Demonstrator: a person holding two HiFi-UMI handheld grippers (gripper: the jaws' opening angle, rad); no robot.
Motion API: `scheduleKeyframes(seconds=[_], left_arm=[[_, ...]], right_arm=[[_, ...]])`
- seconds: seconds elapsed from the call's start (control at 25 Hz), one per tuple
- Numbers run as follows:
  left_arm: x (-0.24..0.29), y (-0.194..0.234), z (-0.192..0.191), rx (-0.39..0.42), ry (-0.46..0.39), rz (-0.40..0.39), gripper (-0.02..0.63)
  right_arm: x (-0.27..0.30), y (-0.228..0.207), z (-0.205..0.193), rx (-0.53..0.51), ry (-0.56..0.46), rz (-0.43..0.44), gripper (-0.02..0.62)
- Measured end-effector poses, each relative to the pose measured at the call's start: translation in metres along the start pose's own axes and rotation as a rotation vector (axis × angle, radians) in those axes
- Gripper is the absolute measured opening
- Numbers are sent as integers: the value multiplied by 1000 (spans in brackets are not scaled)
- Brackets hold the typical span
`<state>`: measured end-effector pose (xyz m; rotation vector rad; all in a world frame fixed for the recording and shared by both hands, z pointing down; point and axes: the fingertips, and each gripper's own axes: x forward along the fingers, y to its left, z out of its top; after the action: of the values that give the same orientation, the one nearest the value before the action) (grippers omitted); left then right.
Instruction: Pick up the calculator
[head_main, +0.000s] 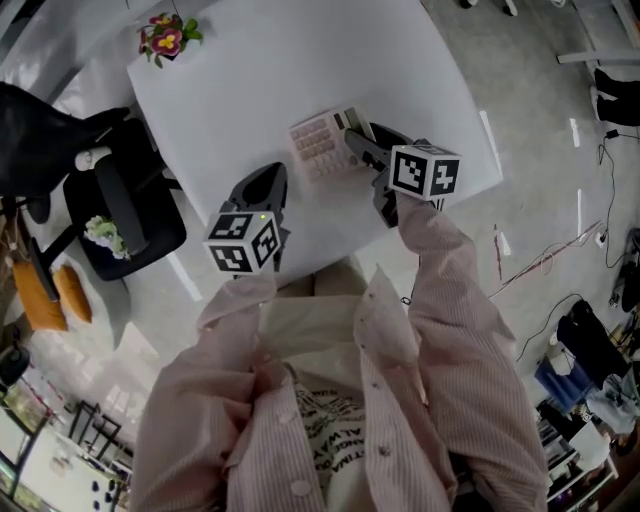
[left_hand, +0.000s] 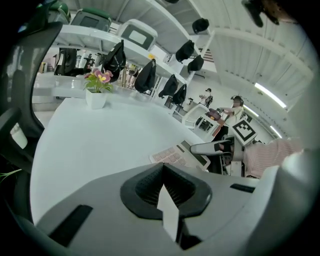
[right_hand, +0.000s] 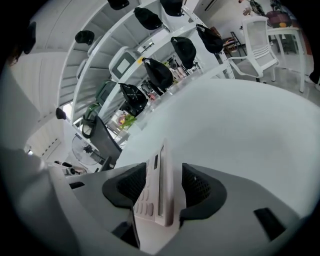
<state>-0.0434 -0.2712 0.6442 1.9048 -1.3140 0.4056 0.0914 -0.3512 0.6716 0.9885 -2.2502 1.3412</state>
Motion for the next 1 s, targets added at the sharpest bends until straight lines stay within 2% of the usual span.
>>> scheduleKeyframes(seconds=[0.16,0.32,0.6,0.72,1.0], left_arm=[[5,1,-4,3,27,-12,0],[7,3,-7,3,41,-18,1],[9,6,-7,6,50,-26,0],[9,7,-6,6,49,-26,0],[3,2,0,19,35,-35,2]], right_arm=[[8,4,-6,-11,52,13,205],[12,8,-10,-36,103,38,120],[12,8,-11,35,111,81,97],[11,8,-13,97,106,93,86],[0,12,-12,208,25,111,69]])
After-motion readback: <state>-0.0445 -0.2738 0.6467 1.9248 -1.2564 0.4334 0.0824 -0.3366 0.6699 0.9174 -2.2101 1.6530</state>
